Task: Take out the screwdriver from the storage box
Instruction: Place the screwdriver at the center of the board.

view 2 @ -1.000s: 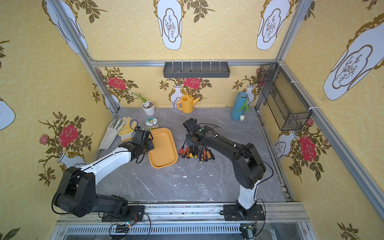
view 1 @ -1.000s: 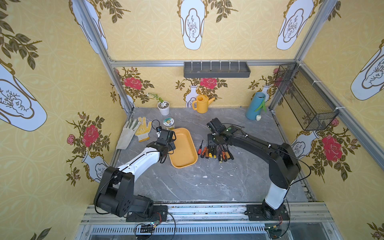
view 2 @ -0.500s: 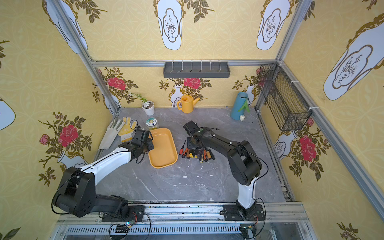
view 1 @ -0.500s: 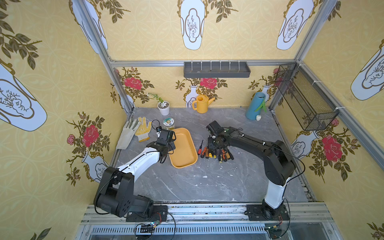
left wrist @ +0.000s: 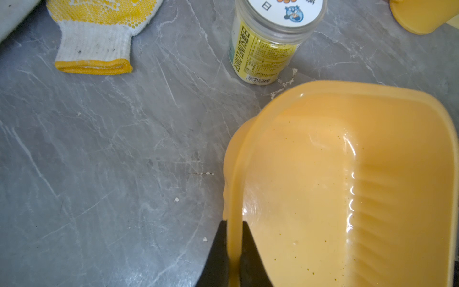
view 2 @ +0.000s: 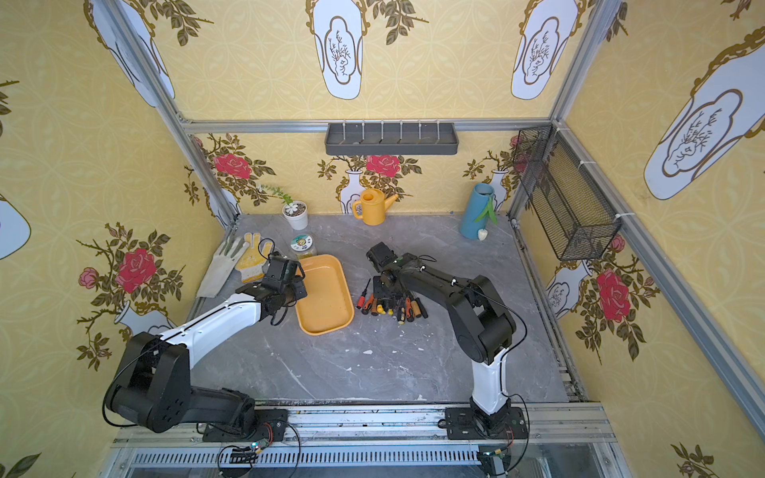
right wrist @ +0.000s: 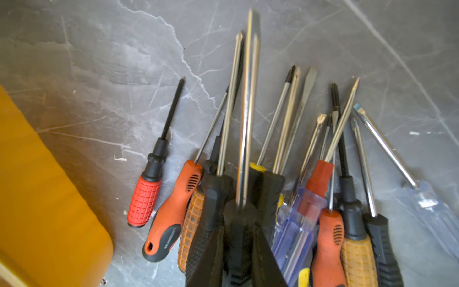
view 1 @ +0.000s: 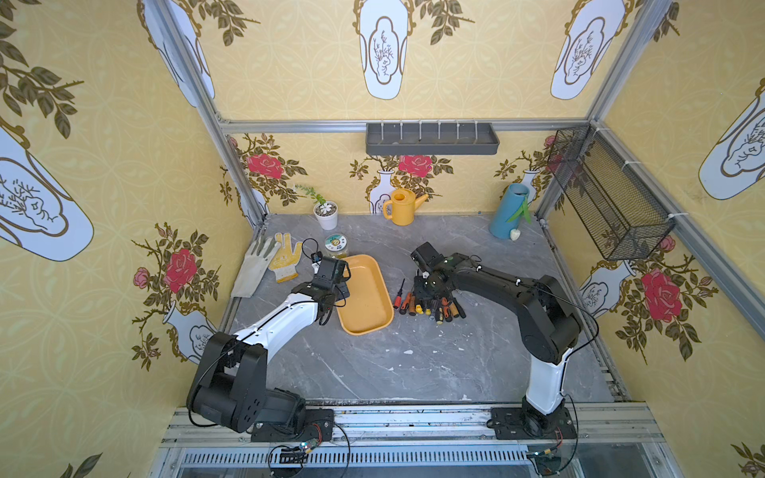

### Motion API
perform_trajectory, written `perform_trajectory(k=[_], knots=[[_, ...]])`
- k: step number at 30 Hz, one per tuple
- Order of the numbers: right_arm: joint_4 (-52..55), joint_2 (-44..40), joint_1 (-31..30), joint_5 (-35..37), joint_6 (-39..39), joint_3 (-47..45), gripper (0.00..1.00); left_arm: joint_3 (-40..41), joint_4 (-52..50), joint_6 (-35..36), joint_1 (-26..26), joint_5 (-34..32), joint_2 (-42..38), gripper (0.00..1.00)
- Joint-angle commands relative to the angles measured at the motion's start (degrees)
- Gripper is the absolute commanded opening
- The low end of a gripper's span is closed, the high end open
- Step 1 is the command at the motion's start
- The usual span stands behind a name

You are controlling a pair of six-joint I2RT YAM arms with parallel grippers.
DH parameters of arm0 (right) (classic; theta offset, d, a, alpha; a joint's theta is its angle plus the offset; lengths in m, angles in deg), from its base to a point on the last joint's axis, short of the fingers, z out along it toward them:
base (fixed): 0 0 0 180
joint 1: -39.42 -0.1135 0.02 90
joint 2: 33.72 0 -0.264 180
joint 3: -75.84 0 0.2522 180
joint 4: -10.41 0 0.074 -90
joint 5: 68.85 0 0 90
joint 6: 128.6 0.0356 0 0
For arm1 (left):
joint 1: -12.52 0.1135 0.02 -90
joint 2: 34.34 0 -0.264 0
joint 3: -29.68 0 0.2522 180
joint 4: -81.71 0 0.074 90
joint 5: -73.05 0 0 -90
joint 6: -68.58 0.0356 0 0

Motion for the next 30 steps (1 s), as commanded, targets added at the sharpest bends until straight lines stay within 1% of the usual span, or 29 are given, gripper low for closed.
perform_trajectory(k=[1, 5, 8, 11, 18, 23, 25, 30], knots=[[1.05, 0.5, 0.06, -0.52, 0.38, 0.1, 0.19, -0.14, 0.29, 0.67, 0.01, 0.26, 0.22, 0.0], [1.06, 0.48, 0.09, -0.68, 0.56, -0.17, 0.3, -0.52, -0.12, 1.1, 0.01, 0.14, 0.54, 0.0], [0.98, 0.0, 0.09, -0.56, 0.57, -0.29, 0.34, -0.81, -0.56, 1.2, 0.0, -0.06, 0.76, 0.0], [0.84, -0.8, 0.09, -0.08, 0.58, -0.31, 0.42, -1.69, -1.58, 1.23, 0.07, -0.46, 1.75, 0.0], [-0.93, -4.23, -0.08, 2.15, 0.26, -1.61, 0.43, -2.47, -1.98, 1.92, 0.1, -0.35, 1.84, 0.0], [-5.12, -8.99, -0.11, 4.44, -0.49, -4.48, 0.47, -5.23, -4.19, 4.37, 0.12, 0.05, 2.97, 0.0], [-5.02, -9.48, 0.0, 5.22, -0.97, -4.23, 0.47, -6.77, -5.2, 5.74, 0.32, 0.17, 4.0, 0.0], [-4.49, -10.39, 0.0, 6.49, -2.16, -4.3, 0.47, -11.18, -7.79, 8.35, 2.24, 4.68, 8.38, 0.0]])
